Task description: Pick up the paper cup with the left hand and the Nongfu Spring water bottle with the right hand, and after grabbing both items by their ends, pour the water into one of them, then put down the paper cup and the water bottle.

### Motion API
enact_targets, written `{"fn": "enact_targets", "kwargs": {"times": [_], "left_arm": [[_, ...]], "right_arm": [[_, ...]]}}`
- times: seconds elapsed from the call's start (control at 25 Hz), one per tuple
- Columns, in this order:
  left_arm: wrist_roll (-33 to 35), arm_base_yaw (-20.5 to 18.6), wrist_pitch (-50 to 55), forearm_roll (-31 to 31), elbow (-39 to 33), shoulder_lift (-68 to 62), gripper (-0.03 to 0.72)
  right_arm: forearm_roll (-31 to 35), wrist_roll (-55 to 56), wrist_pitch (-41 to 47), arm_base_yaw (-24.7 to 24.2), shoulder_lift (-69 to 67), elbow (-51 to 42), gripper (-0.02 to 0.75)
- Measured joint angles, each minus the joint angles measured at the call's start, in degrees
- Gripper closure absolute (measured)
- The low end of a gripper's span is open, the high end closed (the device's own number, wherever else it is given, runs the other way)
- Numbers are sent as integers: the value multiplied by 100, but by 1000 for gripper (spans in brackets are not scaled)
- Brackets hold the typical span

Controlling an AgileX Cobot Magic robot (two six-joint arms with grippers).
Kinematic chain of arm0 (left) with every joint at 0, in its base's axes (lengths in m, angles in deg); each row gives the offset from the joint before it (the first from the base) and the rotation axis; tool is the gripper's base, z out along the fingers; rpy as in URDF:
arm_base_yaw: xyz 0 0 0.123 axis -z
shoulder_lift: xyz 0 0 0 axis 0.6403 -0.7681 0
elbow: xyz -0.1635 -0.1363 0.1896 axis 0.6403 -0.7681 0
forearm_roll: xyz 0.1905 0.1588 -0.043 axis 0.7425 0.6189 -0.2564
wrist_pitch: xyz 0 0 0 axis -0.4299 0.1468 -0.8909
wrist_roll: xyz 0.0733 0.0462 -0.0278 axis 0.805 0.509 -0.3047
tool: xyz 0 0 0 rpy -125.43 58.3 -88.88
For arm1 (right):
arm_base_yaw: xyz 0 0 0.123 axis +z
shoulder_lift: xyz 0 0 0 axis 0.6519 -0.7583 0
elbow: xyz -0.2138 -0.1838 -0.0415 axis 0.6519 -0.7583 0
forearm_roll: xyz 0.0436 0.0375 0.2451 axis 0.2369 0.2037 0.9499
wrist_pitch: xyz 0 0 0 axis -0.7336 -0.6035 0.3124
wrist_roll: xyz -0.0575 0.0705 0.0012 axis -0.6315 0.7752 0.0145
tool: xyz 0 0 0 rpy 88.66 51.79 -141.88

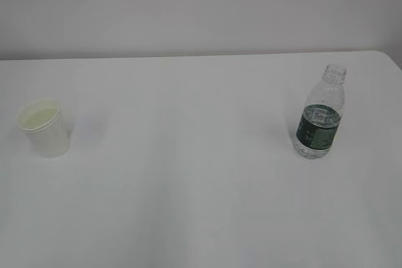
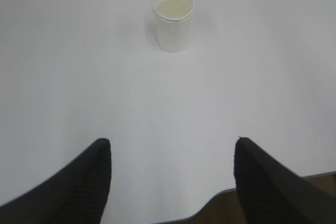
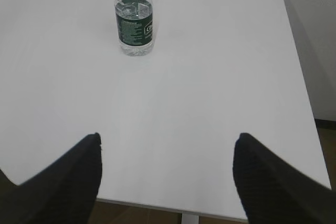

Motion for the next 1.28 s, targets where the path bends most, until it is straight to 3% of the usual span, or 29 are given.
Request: {"fn": "enact_targets", "kwargs": {"times": [0.8,1.28], "left_arm": [[0,-3,0,0,0,0,165],[0,-932,0,-3,0,56,165]], "right_arm": [[13,-10,-7,0,0,0,147],[13,-10,-7,-756,0,0,148]]}}
